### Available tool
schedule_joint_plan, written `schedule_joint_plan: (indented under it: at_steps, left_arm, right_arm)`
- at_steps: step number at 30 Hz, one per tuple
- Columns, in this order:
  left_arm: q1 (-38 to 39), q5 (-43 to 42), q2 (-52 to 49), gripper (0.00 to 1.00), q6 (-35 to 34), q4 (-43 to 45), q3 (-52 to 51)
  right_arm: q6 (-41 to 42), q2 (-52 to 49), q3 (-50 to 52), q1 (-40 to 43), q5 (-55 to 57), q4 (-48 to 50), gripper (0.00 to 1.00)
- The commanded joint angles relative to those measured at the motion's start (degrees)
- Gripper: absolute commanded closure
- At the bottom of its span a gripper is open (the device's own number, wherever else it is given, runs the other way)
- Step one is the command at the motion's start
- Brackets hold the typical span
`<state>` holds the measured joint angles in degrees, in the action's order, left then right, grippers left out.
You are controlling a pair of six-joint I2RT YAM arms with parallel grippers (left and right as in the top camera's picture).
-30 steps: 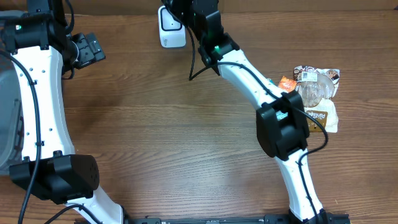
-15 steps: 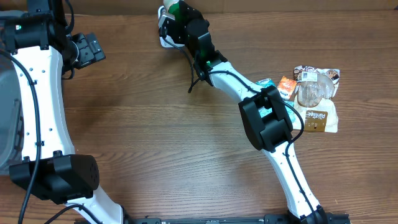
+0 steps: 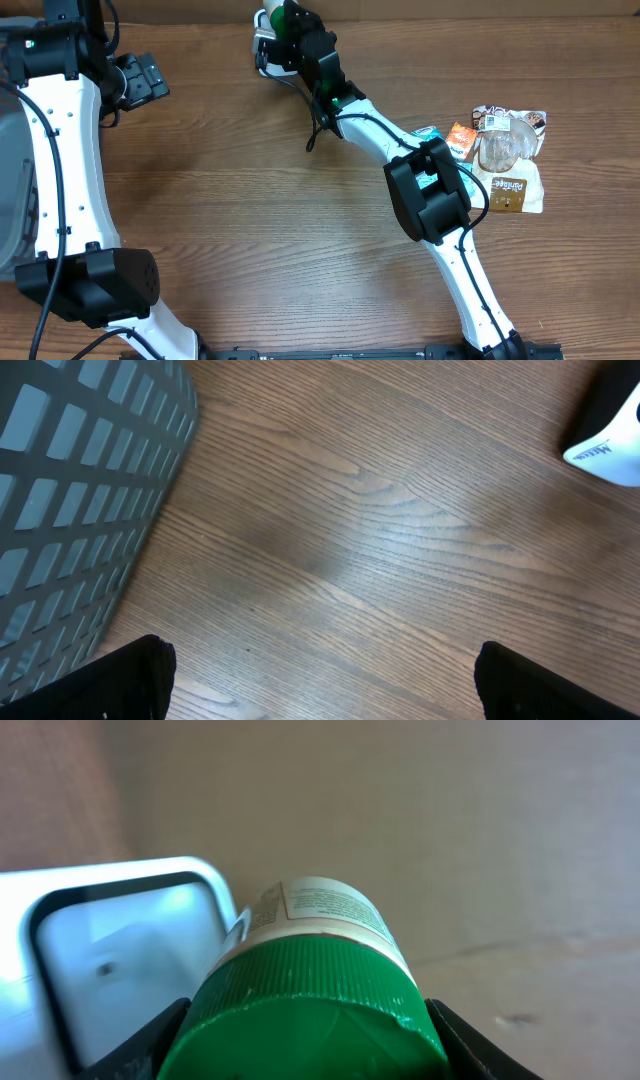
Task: Scan the item barcode
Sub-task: 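Hold the jar label in front of the scanner window with the right gripper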
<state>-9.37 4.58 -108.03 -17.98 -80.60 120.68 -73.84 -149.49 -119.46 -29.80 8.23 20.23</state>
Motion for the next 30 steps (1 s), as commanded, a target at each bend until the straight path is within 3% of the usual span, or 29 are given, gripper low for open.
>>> schedule_joint_plan:
  at_steps: [1, 19, 30]
  left_arm:
    - [0.39, 0.31, -0.42, 0.0, 0.17, 0.02, 0.2]
    - [0.39, 0.28, -0.42, 0.0, 0.17, 0.02, 0.22]
    - [0.39, 0.28, -0.42, 0.0, 0.17, 0.02, 0.2]
  right_arm:
    - [-5.35, 0.81, -0.61, -0.46, -3.08, -2.03, 0.67]
    - [-6.36, 1.05, -0.61, -0.94, -1.84, 1.16, 0.64]
    - [11.56, 9.16, -0.61, -0.94, 1.9, -1.64, 0.64]
